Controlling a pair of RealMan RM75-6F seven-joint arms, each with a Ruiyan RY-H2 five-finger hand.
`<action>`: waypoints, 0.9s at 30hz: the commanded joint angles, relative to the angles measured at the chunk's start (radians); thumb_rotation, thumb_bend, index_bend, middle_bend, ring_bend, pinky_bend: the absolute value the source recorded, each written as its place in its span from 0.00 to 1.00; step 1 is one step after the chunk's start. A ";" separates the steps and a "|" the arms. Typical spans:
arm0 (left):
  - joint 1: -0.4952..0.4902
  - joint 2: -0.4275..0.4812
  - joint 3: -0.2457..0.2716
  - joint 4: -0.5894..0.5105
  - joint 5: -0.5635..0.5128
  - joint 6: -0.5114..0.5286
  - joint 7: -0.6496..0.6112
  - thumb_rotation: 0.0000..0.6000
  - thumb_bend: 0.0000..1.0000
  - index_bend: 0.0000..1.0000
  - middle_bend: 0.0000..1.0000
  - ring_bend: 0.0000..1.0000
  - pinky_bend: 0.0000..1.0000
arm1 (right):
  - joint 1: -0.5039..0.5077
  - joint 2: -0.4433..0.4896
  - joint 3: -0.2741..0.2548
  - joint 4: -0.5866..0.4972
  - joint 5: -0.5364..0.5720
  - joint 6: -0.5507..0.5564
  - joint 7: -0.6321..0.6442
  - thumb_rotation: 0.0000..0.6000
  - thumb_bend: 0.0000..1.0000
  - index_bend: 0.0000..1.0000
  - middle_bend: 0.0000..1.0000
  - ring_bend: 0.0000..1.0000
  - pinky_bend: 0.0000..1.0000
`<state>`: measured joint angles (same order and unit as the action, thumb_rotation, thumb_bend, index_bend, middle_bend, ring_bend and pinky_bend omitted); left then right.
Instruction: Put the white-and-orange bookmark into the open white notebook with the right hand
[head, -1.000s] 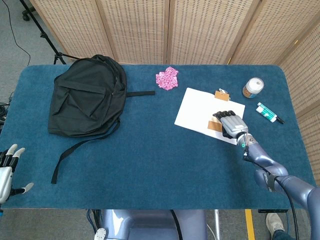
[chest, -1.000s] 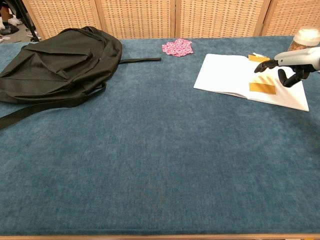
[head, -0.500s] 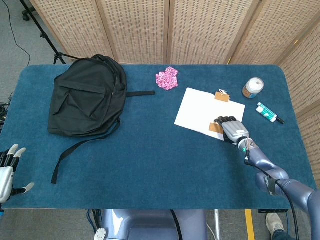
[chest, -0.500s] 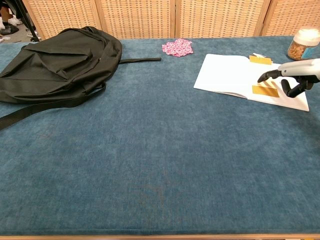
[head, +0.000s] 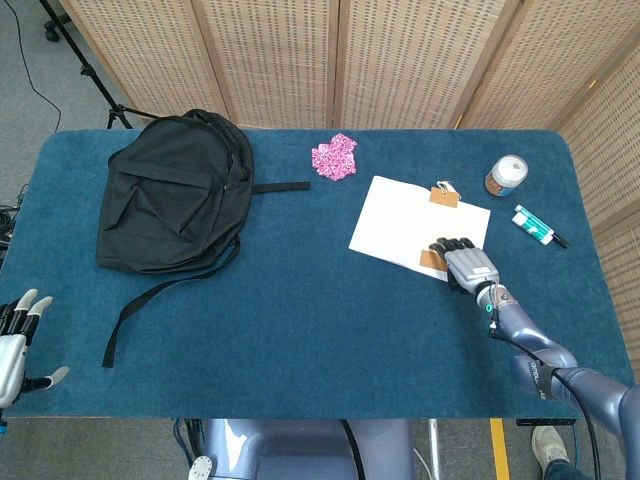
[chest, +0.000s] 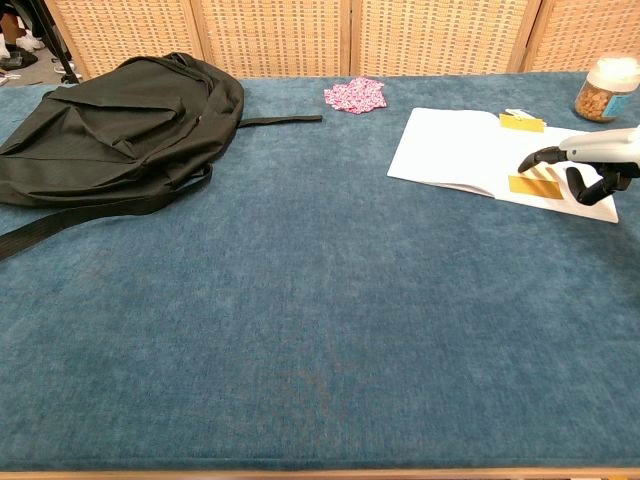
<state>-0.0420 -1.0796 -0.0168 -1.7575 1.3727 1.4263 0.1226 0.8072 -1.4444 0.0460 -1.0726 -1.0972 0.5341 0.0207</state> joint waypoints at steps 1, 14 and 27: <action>0.000 0.000 0.000 0.001 -0.001 0.000 -0.001 1.00 0.00 0.00 0.00 0.00 0.00 | -0.006 -0.006 0.001 -0.008 0.014 0.017 -0.024 1.00 1.00 0.07 0.08 0.00 0.03; -0.009 0.000 0.000 0.000 -0.011 -0.022 0.000 1.00 0.00 0.00 0.00 0.00 0.00 | -0.036 0.006 0.009 -0.099 0.113 0.101 -0.159 1.00 1.00 0.07 0.08 0.00 0.03; -0.010 0.001 0.000 -0.001 -0.013 -0.022 0.000 1.00 0.00 0.00 0.00 0.00 0.00 | -0.030 -0.014 0.032 -0.121 0.172 0.141 -0.240 1.00 1.00 0.07 0.08 0.00 0.03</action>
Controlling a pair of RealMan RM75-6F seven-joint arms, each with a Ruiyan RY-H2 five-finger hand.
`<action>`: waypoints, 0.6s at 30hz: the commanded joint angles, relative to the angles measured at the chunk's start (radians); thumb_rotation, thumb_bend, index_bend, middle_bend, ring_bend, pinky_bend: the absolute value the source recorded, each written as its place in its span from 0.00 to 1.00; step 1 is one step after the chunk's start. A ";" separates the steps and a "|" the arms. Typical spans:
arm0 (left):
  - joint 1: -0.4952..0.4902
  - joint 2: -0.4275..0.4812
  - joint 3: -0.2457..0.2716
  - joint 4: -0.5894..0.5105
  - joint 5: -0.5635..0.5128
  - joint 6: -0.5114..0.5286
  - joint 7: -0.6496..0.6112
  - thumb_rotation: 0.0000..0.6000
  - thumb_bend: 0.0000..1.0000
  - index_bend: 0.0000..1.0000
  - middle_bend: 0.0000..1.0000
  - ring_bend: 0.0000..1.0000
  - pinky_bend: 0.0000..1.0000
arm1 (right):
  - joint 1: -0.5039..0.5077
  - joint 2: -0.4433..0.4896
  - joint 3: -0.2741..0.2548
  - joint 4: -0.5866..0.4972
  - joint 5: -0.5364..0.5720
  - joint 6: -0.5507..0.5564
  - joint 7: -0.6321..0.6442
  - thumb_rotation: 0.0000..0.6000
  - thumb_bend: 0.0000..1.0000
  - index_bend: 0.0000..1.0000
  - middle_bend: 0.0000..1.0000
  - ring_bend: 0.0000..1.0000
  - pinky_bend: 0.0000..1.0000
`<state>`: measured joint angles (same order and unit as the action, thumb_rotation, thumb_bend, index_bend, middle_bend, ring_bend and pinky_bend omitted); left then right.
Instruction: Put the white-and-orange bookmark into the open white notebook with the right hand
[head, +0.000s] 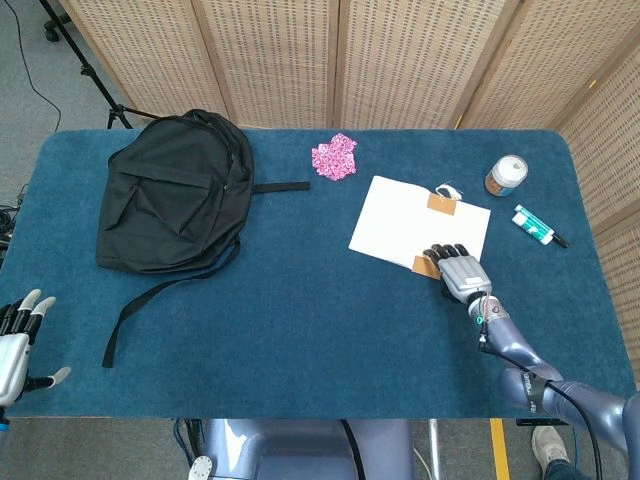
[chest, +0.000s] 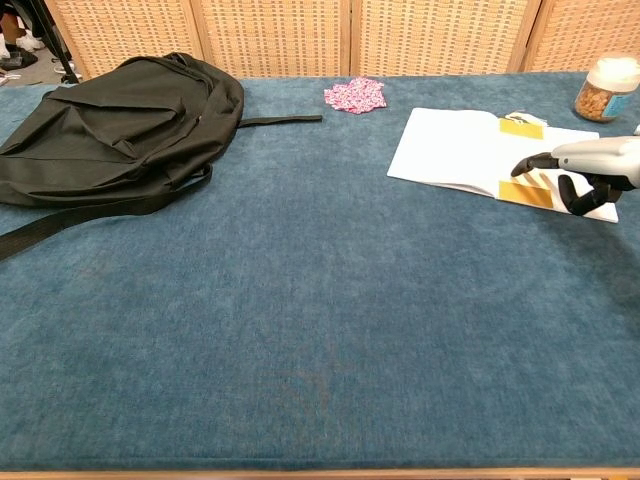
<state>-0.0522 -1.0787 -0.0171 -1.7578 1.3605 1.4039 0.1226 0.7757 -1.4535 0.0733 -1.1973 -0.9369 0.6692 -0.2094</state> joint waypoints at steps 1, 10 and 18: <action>0.000 0.000 0.000 0.000 -0.001 0.000 0.000 1.00 0.00 0.00 0.00 0.00 0.00 | 0.001 -0.006 0.006 0.003 0.017 0.008 -0.014 1.00 1.00 0.07 0.08 0.00 0.03; 0.000 0.000 0.000 0.000 -0.002 0.000 0.002 1.00 0.00 0.00 0.00 0.00 0.00 | 0.004 -0.015 0.018 -0.012 0.061 0.034 -0.059 1.00 1.00 0.07 0.08 0.00 0.03; 0.001 0.001 0.001 -0.001 0.000 0.002 0.000 1.00 0.00 0.00 0.00 0.00 0.00 | 0.008 -0.026 0.020 -0.035 0.088 0.045 -0.095 1.00 1.00 0.07 0.08 0.00 0.03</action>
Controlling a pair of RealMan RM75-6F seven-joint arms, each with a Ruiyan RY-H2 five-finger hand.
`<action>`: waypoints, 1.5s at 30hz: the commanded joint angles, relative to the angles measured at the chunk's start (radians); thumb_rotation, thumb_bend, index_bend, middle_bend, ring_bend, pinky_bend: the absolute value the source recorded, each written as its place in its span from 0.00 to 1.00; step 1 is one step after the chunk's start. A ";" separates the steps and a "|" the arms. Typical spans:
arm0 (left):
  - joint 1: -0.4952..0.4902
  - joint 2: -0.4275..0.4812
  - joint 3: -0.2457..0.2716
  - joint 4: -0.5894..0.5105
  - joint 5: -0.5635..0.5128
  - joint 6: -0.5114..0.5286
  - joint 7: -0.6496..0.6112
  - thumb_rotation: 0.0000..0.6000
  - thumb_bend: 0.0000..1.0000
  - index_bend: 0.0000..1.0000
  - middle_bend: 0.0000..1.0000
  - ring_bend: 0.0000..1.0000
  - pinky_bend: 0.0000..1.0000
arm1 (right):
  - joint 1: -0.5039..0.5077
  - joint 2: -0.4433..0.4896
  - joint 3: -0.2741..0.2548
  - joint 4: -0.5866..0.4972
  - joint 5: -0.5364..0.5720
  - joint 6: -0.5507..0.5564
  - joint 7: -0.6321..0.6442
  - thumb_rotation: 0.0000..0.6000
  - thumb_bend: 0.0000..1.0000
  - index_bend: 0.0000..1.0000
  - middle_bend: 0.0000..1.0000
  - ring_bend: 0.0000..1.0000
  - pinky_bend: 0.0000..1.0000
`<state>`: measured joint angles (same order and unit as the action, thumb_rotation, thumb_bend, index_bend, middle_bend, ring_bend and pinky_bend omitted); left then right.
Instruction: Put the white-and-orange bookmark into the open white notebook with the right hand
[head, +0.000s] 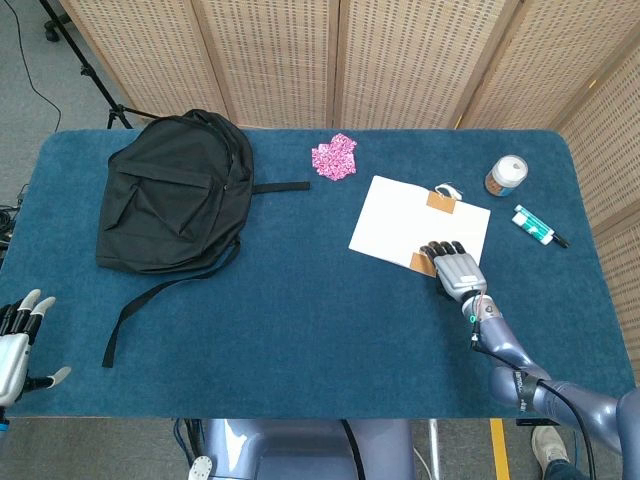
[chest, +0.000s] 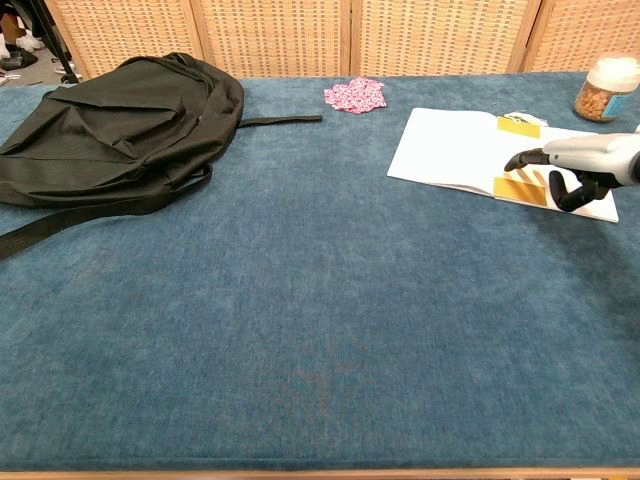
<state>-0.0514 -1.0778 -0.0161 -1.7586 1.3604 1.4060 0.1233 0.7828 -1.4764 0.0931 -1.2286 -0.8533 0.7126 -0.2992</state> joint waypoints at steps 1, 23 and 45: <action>0.000 0.000 -0.001 0.000 -0.001 0.001 -0.002 1.00 0.00 0.00 0.00 0.00 0.00 | 0.002 -0.005 0.000 -0.006 0.006 0.003 -0.008 1.00 1.00 0.07 0.08 0.00 0.03; -0.001 0.000 0.000 -0.001 -0.003 -0.002 0.002 1.00 0.00 0.00 0.00 0.00 0.00 | 0.008 0.003 0.003 0.005 0.023 -0.005 -0.036 1.00 1.00 0.07 0.08 0.00 0.03; -0.001 0.000 0.001 -0.001 -0.004 -0.002 0.002 1.00 0.00 0.00 0.00 0.00 0.00 | 0.005 0.010 0.004 0.009 -0.023 -0.008 -0.018 1.00 1.00 0.07 0.08 0.00 0.03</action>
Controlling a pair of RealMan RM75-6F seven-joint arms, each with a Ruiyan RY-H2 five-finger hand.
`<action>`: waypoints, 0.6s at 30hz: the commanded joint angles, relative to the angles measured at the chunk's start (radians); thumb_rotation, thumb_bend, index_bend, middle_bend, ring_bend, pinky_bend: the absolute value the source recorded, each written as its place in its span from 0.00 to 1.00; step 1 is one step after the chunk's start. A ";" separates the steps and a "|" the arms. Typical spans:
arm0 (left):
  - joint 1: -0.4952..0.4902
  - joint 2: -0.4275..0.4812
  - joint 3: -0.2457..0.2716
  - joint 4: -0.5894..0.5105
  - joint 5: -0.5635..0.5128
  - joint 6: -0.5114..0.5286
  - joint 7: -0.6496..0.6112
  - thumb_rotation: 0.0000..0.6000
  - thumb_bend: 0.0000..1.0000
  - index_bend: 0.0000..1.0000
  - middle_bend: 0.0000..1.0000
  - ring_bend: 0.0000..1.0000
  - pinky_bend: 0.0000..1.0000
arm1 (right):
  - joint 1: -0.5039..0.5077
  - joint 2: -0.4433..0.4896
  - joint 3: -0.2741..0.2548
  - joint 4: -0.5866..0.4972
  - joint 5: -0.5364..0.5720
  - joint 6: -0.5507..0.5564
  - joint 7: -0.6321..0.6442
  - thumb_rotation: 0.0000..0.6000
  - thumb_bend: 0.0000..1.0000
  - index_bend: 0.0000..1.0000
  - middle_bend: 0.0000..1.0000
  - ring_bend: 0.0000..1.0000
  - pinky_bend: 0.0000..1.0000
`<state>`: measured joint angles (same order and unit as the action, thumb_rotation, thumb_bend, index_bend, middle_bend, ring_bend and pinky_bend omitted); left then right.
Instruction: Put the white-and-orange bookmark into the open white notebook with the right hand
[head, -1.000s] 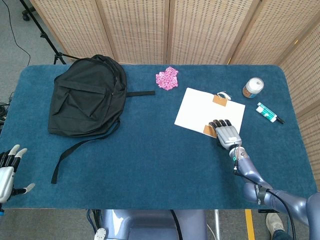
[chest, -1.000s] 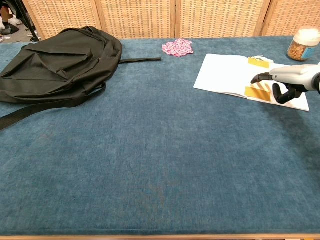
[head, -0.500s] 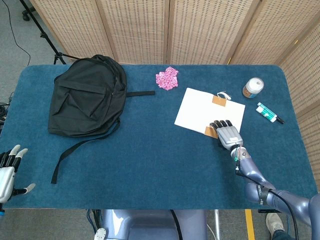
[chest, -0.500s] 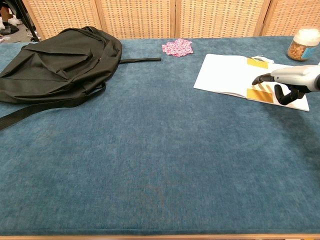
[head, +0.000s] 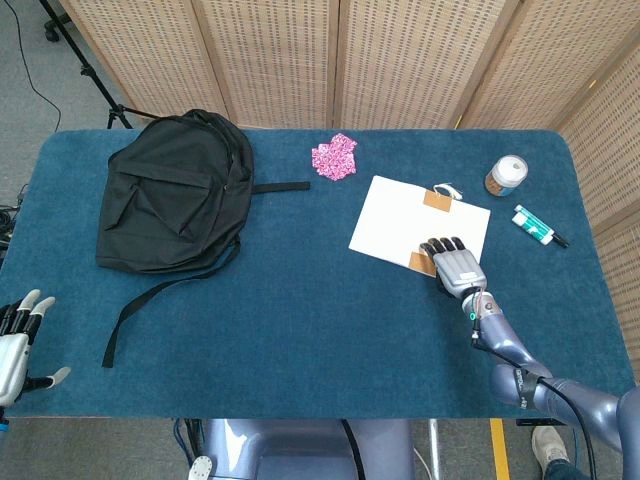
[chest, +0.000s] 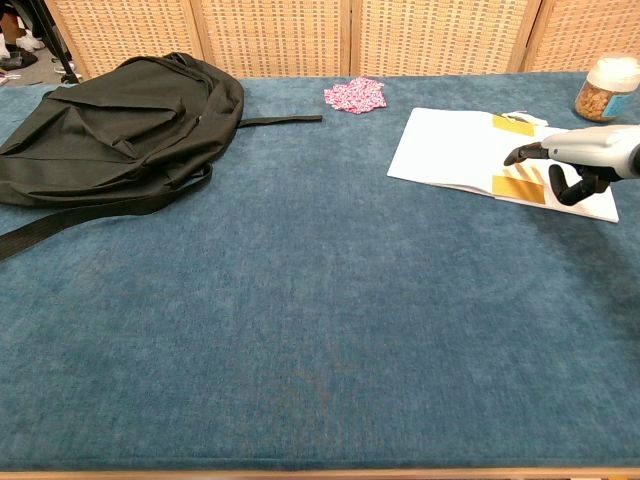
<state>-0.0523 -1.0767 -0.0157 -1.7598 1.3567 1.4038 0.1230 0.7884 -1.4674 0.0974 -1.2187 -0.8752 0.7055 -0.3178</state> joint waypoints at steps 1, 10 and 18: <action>0.000 -0.001 0.001 -0.001 0.002 0.000 0.005 1.00 0.00 0.00 0.00 0.00 0.00 | -0.001 0.002 0.000 -0.003 -0.002 -0.001 0.002 1.00 1.00 0.07 0.08 0.00 0.03; 0.000 -0.002 0.002 -0.002 0.002 0.001 0.006 1.00 0.00 0.00 0.00 0.00 0.00 | -0.003 0.007 0.000 -0.014 -0.012 0.004 0.002 1.00 1.00 0.07 0.08 0.00 0.03; 0.001 -0.002 0.002 -0.001 0.002 0.002 0.007 1.00 0.00 0.00 0.00 0.00 0.00 | -0.005 0.005 0.003 -0.014 -0.015 0.009 0.006 1.00 1.00 0.07 0.08 0.00 0.03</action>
<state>-0.0516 -1.0784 -0.0141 -1.7607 1.3584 1.4061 0.1291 0.7835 -1.4622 0.1008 -1.2327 -0.8903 0.7140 -0.3121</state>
